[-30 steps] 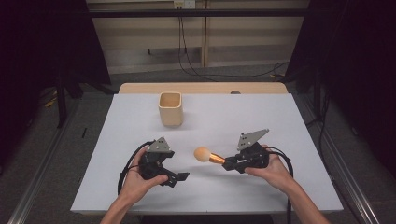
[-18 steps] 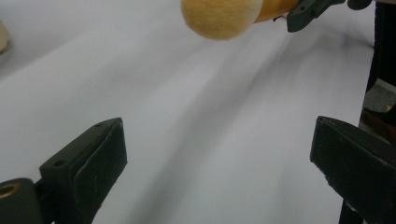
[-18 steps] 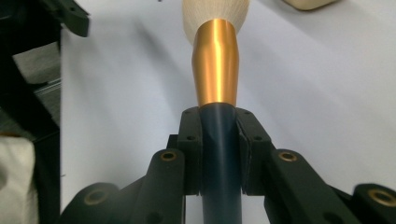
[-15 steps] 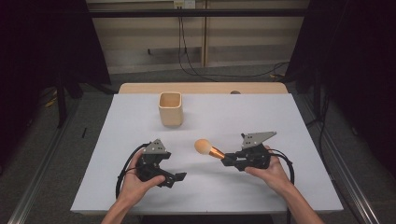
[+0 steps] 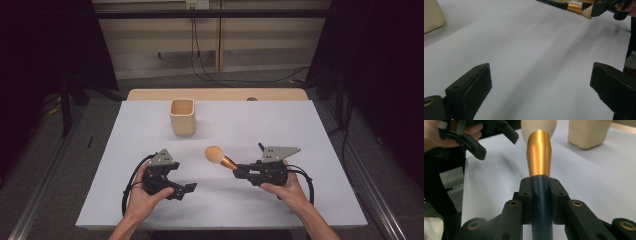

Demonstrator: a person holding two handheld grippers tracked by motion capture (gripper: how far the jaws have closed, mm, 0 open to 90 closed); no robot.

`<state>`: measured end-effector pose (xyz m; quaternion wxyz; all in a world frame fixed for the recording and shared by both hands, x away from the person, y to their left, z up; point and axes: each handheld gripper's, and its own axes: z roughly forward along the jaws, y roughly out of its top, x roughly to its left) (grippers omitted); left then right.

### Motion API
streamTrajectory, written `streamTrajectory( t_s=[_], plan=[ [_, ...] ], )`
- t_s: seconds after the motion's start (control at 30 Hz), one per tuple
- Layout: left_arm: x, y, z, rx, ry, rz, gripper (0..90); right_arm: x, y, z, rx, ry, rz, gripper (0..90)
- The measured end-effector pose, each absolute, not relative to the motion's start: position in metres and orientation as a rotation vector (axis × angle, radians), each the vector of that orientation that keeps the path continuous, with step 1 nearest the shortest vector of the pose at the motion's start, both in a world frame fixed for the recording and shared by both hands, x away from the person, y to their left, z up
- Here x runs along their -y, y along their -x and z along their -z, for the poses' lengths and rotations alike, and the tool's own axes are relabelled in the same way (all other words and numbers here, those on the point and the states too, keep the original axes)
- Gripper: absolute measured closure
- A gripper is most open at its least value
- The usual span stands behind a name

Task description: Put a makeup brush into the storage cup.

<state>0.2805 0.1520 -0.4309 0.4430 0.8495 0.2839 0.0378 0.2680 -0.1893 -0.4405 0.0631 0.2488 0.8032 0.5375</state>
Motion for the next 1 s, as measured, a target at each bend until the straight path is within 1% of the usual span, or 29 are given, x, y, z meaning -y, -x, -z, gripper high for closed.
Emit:
streamTrajectory(
  t_s=[0.4, 0.67, 0.77, 0.87, 1.0],
  plan=[
    [-0.154, -0.278, 0.429, -0.689, -2.055, -0.112, 3.3, 0.187, -0.265, 0.443, -2.303, -0.688, -1.806, 74.5],
    [-0.153, -0.275, 0.422, -0.670, -1.966, -0.114, 3.3, 0.189, -0.264, 0.442, -2.235, -0.667, -1.880, 74.5],
    [-0.150, -0.274, 0.419, -0.660, -1.944, -0.141, 3.3, 0.191, -0.264, 0.441, -2.213, -0.659, -1.914, 74.5],
    [-0.146, -0.275, 0.418, -0.648, -1.909, -0.112, 3.3, 0.192, -0.264, 0.440, -2.207, -0.643, -1.916, 74.5],
    [-0.137, -0.273, 0.418, -0.598, -1.911, -0.136, 3.3, 0.192, -0.264, 0.440, -2.204, -0.628, -1.922, 74.5]
  ],
)
